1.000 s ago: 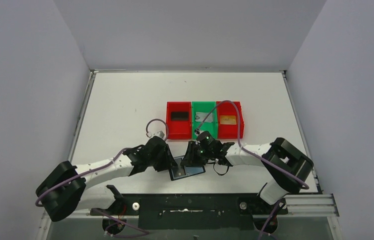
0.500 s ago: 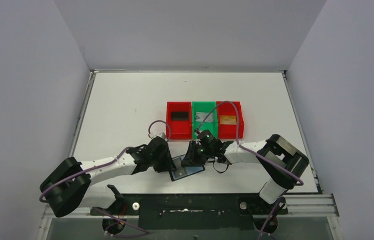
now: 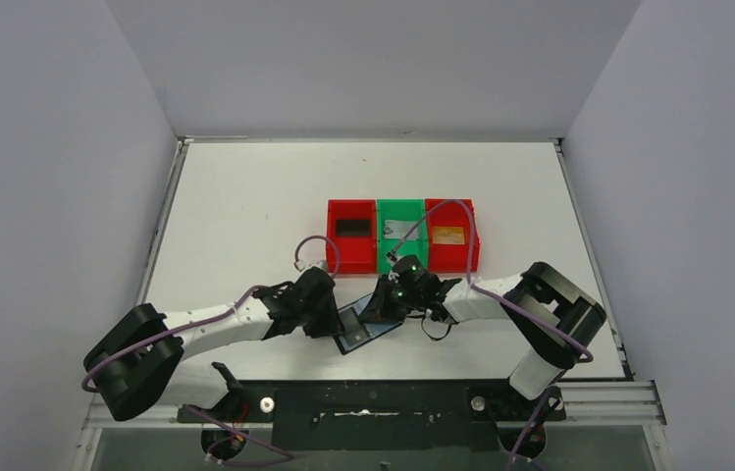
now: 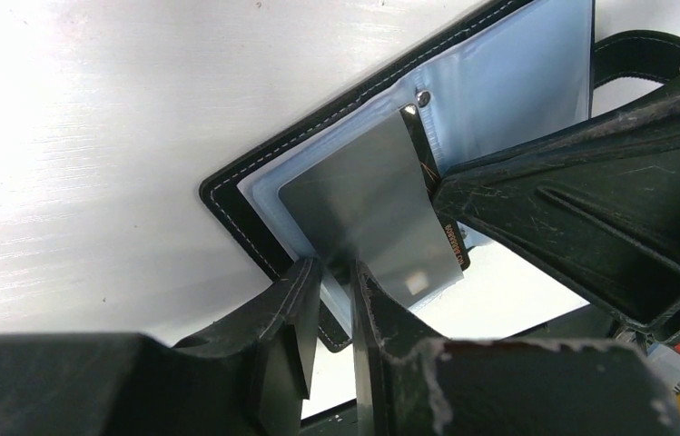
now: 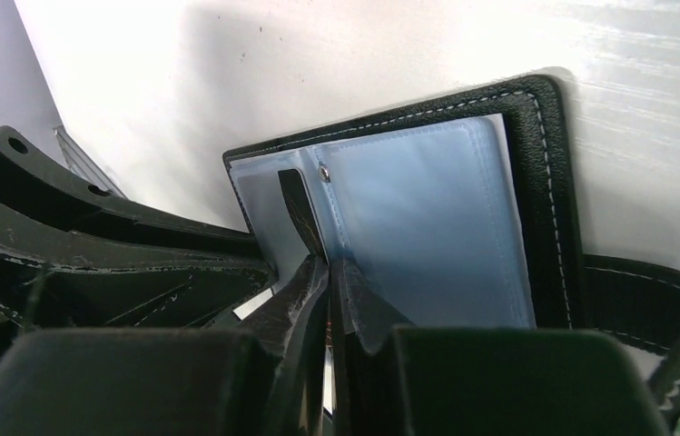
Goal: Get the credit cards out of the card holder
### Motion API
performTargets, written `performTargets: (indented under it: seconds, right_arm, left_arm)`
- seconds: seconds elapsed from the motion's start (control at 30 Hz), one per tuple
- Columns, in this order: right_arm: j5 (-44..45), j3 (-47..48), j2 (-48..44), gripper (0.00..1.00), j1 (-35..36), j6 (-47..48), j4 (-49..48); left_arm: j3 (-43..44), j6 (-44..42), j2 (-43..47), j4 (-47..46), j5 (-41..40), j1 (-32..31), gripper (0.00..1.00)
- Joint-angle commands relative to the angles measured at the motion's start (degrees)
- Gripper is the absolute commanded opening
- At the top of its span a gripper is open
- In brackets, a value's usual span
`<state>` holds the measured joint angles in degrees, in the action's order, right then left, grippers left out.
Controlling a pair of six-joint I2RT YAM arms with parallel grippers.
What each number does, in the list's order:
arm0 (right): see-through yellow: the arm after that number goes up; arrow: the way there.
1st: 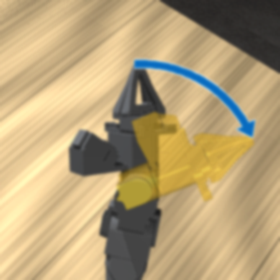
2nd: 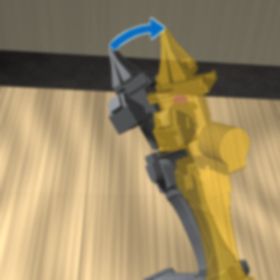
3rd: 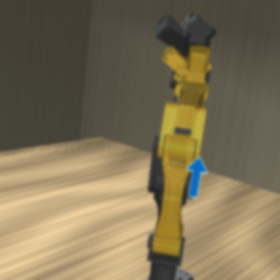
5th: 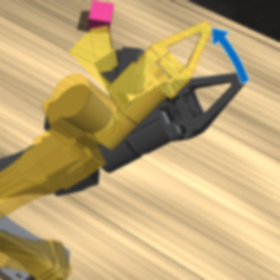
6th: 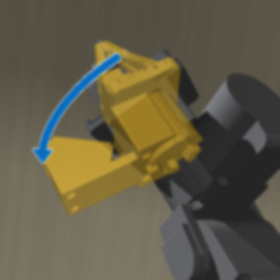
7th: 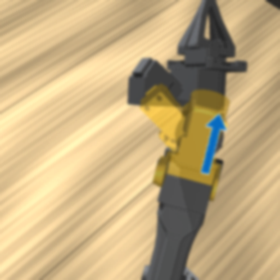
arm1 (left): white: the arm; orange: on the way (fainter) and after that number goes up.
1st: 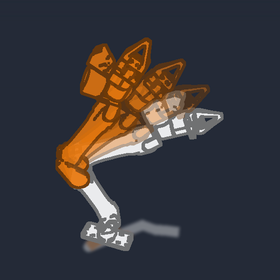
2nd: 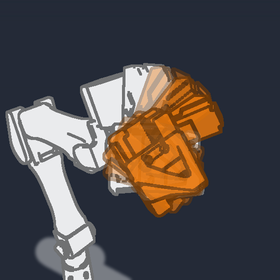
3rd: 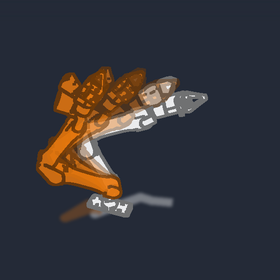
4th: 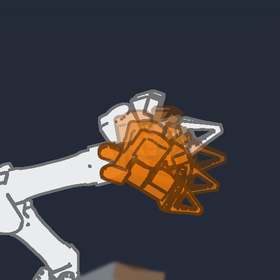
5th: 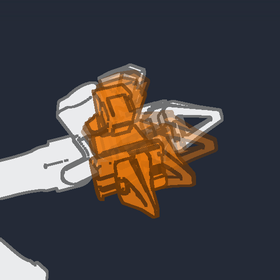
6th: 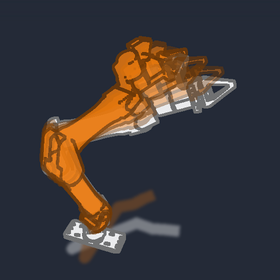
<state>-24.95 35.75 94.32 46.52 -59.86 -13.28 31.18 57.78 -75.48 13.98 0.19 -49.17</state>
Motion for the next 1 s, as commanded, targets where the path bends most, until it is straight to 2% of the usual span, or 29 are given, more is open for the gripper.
performTargets:
  seconds: [0.0, 0.47, 0.67, 0.97]
  right_arm:
    - [-0.8, -1.5, -2.8, 0.00, -0.1, -1.4, -4.2]
    - [-0.5, -7.4, -6.3, 0.00, -2.5, -3.6, -8.9]
    - [1.6, -7.5, -7.7, 0.02, -2.7, -2.3, -6.5]
    - [-1.6, -6.2, -4.7, 0.25, -2.0, -2.2, -9.6]
  left_arm:
    - [0.1, -1.0, -2.1, 1.0, -1.7, -1.1, 0.19]
    - [-1.2, -1.2, -2.8, 0.6, -3.3, -1.1, 0.17]
    - [-1.3, -1.5, -1.6, -0.8, -2.7, -1.0, 0.17]
    - [-0.8, -2.7, -3.4, -3.8, 0.1, -1.1, 0.15]
